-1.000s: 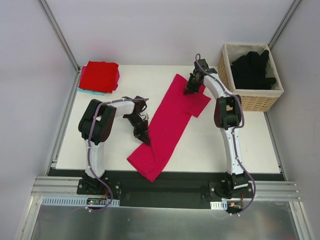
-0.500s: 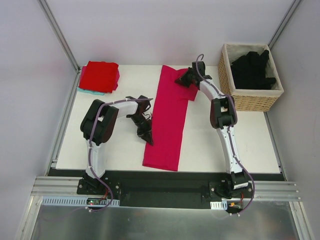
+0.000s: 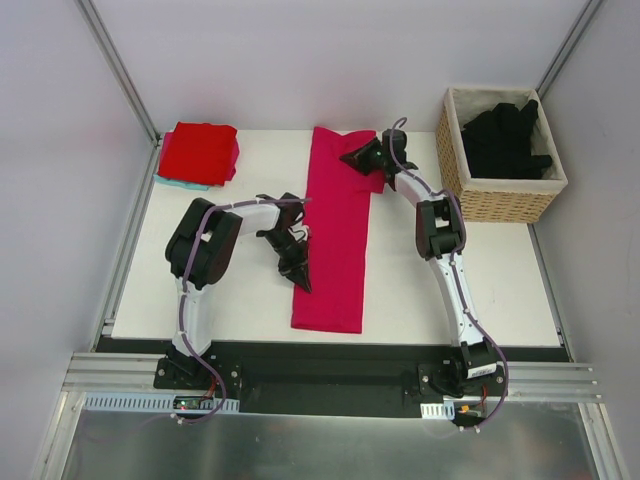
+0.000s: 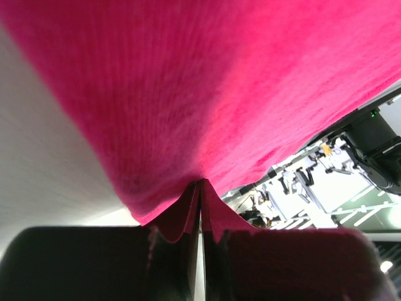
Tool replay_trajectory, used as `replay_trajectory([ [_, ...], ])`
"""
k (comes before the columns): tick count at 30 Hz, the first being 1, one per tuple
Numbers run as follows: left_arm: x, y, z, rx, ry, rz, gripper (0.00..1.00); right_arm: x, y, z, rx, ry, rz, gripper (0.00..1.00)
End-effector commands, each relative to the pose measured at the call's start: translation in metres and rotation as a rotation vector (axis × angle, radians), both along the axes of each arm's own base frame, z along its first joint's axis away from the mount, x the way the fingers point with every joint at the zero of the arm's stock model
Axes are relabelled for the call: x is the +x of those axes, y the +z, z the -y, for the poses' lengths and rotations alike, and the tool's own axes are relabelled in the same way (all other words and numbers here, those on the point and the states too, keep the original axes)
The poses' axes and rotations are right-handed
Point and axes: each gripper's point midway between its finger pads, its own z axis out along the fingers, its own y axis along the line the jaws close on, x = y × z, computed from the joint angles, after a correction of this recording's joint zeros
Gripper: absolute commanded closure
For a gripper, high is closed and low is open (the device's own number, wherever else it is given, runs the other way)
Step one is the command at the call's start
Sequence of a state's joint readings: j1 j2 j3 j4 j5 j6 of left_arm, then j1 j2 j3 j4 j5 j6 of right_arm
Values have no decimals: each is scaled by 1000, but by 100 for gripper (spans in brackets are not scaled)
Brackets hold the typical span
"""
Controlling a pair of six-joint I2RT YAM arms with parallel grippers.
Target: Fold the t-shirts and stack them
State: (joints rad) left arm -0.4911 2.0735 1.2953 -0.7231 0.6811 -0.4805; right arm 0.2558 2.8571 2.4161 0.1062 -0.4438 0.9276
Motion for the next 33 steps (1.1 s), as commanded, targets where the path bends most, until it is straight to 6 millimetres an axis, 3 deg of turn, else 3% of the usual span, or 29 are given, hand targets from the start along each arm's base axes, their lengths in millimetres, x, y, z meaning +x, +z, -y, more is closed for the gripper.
replay_trajectory([
  [1,-15,-1,-12,45,-34,-8,100,-20,-5,-6,-26,78,-22,99],
  [13,-16,-1,-27,116,-58,26,100,-23,26,-4,-3,159,40,99],
  [19,-27,-5,-41,163,-75,23,100,-29,16,-6,12,201,25,99],
  [23,-45,-4,-53,174,-84,12,100,-28,10,-14,41,212,31,99],
  [27,-52,-1,-45,82,-86,33,100,-29,9,-20,65,218,42,99],
  [33,-32,-9,-21,-1,-86,32,100,-35,17,-18,65,244,49,99],
])
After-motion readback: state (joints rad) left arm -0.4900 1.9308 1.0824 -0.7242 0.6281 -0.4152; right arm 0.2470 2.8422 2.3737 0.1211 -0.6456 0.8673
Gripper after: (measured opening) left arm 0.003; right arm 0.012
